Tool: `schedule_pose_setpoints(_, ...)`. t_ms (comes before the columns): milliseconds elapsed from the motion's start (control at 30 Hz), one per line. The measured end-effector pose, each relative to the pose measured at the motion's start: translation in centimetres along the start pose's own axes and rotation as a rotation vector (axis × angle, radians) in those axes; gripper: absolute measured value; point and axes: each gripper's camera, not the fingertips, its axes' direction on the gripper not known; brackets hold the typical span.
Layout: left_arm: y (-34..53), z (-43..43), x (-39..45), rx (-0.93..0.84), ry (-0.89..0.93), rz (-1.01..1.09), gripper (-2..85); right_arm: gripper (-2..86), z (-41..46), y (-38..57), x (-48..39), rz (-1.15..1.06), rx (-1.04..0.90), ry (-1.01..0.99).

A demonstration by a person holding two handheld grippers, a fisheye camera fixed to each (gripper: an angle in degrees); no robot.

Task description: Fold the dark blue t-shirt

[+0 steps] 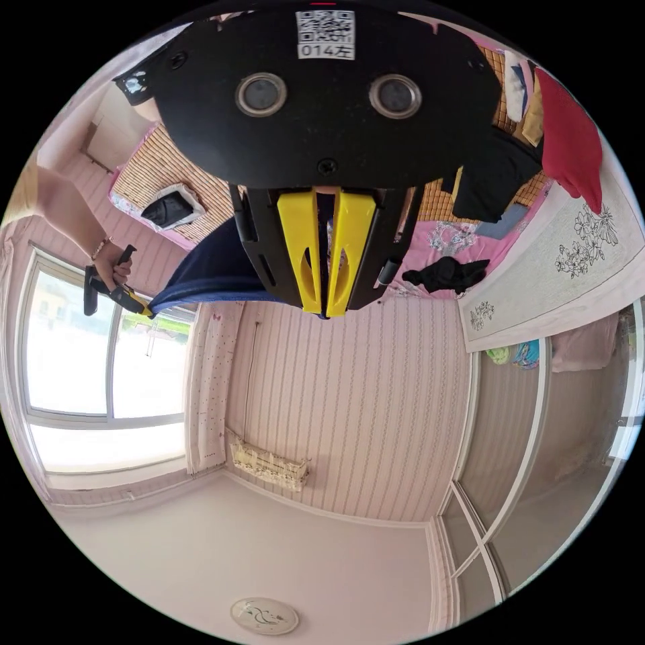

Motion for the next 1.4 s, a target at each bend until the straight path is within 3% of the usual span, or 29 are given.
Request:
schedule_pose_setpoints(233, 15.8, 9.3, -5.2, -0.441, 0.077, -0.166, -0.6, 1.0, 2.7, 14.9, 6.4, 0.155, -0.338, 0.105)
schedule_pose_setpoints(333, 23.2, 13.4, -6.6, -0.635, 0.072, -0.254, -0.6, 1.2, 4.7, 21.7, 9.9, 0.341, -0.46, 0.096)
schedule_pose_setpoints(567, 35.3, 20.0, -8.9, -0.972, -0.017, -0.386, -0.2, 2.6, 8.2, 29.5, 13.0, 0.447, -0.728, 0.415)
schedule_pose_setpoints(667, 36.8, 21.1, -10.5, -1.029, -0.03, -0.41, 0.9, 3.6, 9.0, 29.7, 13.5, 0.451, -0.755, 0.463)
schedule_pose_setpoints(933, 36.7, 25.0, -11.4, -0.979, 0.016, -0.346, 7.7, 3.3, 14.1, 28.8, 13.7, 0.353, -0.811, 0.52)
schedule_pose_setpoints(1167, 37.5, 29.8, -12.2, -1.061, -0.048, -0.29, 2.3, 1.8, 16.8, 28.4, 15.9, 0.487, -0.831, 0.473)
schedule_pose_setpoints(1400, 37.3, 30.1, -13.6, -1.123, -0.001, -0.313, 0.5, 1.1, 14.5, 27.1, 15.2, 0.55, -0.76, 0.443)
